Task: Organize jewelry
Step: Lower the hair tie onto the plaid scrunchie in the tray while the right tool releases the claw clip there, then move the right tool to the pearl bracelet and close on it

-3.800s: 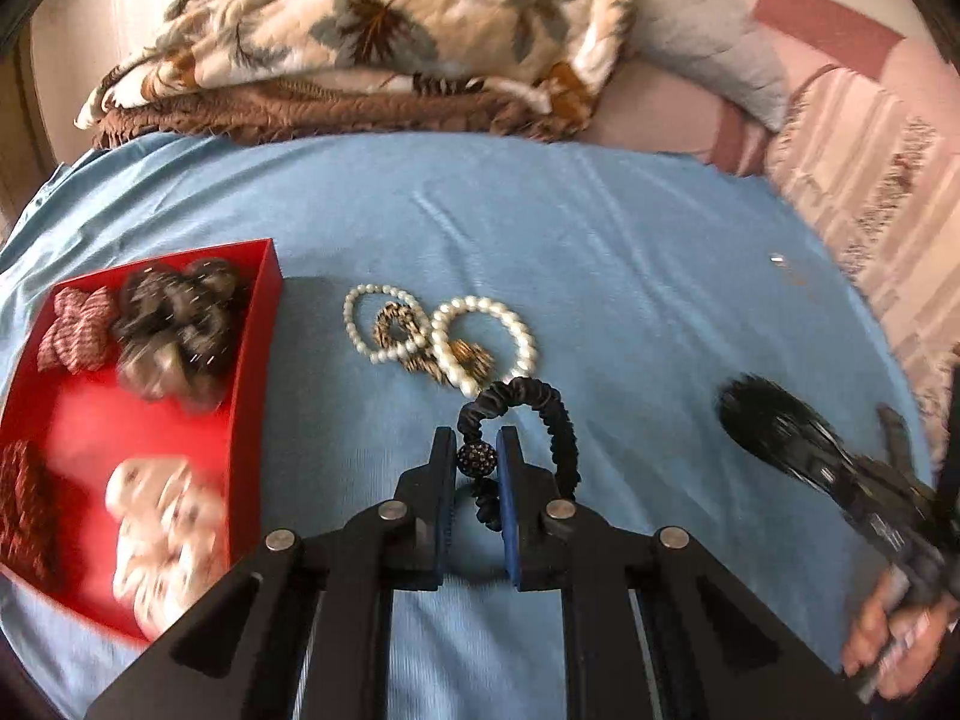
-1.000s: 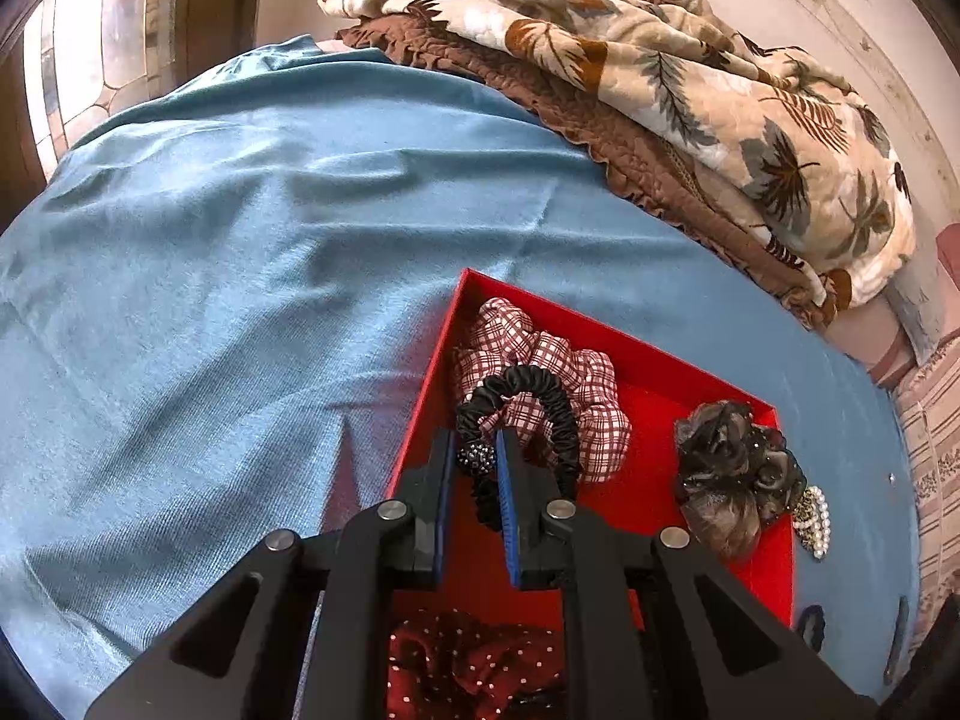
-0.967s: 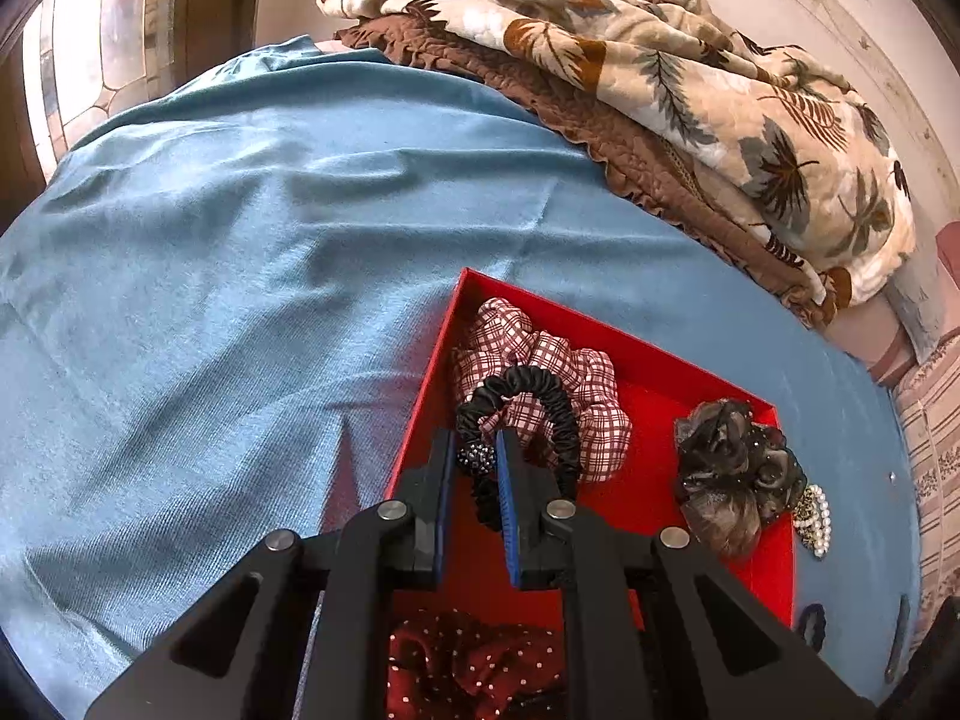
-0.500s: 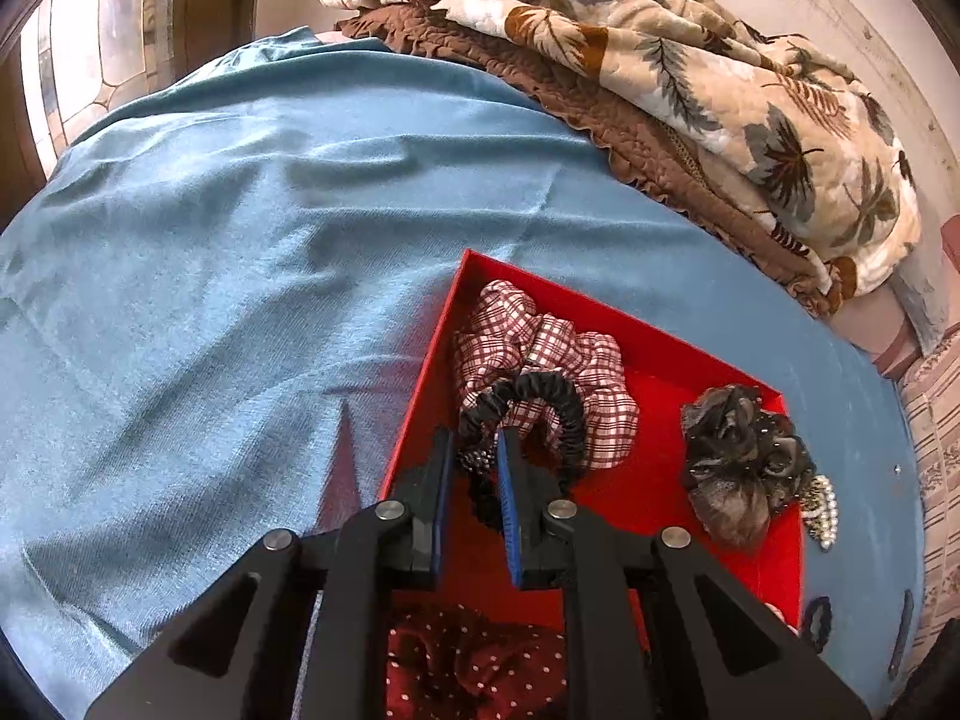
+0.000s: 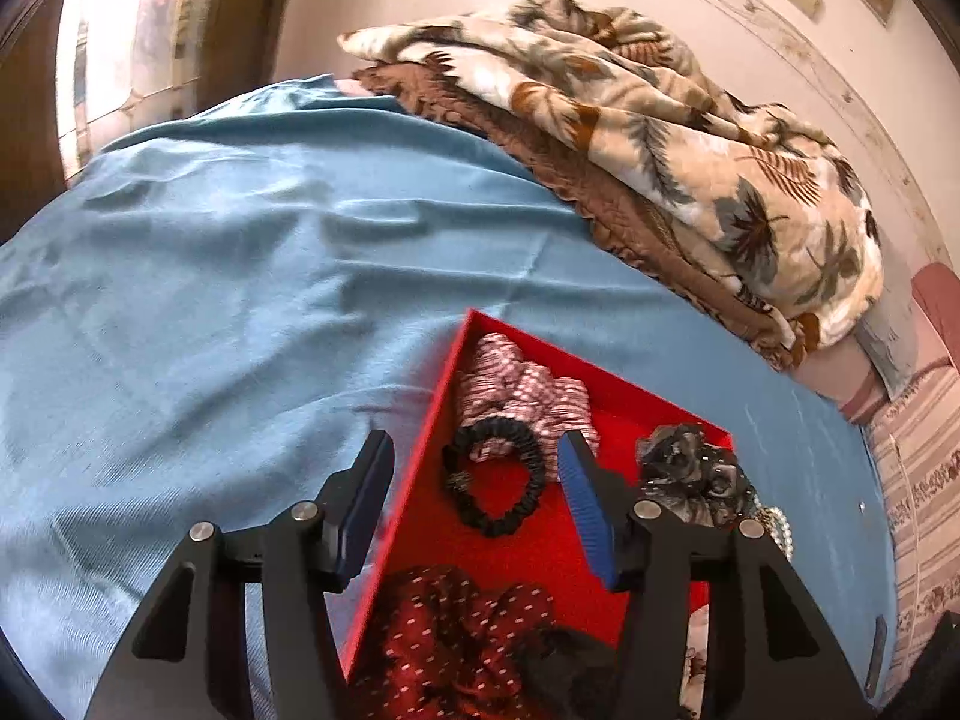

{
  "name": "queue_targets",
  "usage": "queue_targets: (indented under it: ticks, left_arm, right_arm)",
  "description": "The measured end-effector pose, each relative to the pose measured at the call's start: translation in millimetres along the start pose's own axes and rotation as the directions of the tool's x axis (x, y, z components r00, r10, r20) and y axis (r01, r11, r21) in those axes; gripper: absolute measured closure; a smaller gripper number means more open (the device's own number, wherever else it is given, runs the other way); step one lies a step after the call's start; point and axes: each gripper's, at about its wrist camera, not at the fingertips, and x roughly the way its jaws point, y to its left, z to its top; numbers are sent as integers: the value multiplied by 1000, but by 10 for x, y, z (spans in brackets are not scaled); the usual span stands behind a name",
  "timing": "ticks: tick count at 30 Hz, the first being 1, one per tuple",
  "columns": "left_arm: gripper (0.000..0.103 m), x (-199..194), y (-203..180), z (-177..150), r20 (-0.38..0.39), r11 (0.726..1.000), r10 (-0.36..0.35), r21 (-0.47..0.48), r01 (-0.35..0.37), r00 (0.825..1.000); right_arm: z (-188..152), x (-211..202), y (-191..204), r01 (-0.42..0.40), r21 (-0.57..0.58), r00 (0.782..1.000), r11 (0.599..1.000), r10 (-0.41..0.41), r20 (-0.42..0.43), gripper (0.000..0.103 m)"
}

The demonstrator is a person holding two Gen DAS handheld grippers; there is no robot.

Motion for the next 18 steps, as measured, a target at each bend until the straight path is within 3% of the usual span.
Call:
queue_targets:
  ticks: [9, 13, 18]
  left_arm:
    - [47, -84, 55, -54, -6, 997, 13, -73, -14, 1000]
    - [47, -181, -146, -119, 5, 999, 6, -40, -6, 1000]
    - [47, -295, -588, -309, 13, 998, -22, 67, 21, 1000]
  right_arm:
    - [-300, -460, -492, 60, 100, 998, 993, -63, 27, 52]
    - [-461, -645, -820, 106, 157, 993, 982, -112, 27, 52]
    - [-680, -858, -1225, 144, 240, 988, 960, -154, 23, 52]
